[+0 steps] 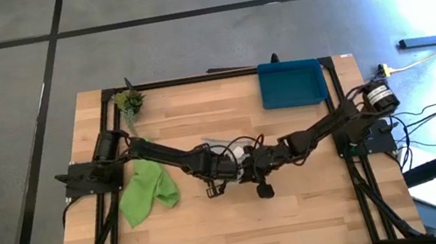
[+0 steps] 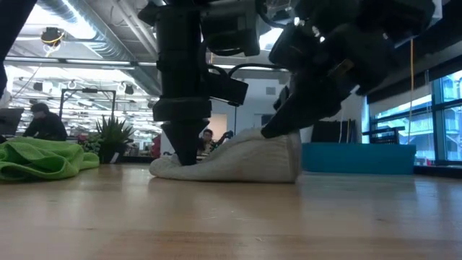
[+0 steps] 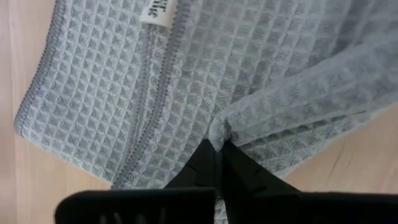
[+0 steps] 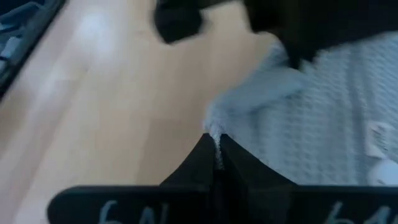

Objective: Roll microfiber towels into tight, uniform cylinder then place into a basket
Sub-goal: Roll the gray microfiber cloth

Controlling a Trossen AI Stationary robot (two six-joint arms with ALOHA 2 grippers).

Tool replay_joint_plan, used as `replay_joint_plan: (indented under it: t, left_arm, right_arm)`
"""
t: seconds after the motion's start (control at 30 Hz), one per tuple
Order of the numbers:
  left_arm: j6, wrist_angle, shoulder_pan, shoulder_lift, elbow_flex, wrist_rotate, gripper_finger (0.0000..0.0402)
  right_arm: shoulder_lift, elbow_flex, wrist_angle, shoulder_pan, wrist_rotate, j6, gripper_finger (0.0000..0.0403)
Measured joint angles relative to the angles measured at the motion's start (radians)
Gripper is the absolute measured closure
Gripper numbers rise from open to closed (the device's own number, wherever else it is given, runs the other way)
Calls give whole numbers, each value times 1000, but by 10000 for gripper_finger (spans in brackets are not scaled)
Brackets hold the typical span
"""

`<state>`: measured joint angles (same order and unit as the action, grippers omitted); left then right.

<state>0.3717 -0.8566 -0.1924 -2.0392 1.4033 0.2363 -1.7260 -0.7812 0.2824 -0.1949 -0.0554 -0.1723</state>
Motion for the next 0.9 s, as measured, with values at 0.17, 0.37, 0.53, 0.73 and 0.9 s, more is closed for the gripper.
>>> replay_joint_plan:
  t: [0.17, 0.37, 0.53, 0.73, 0.9]
  left_arm:
    - [-16, 0, -7, -1, 0, 0, 401]
    - [-17, 1, -7, -1, 0, -6, 401]
    - [-18, 2, -9, -1, -1, -6, 401]
    - [-42, 4, -13, 3, -2, 2, 401]
    - [-42, 9, -13, 3, -2, 6, 401]
  right_arm:
    - [1, -2, -27, 56, 8, -3, 391]
    - [2, -3, -37, 113, 1, 21, 391]
    - [2, -4, -91, 164, 1, 21, 391]
    - [3, 2, -100, 204, 25, 48, 391]
    - [-11, 2, -98, 228, 25, 84, 391]
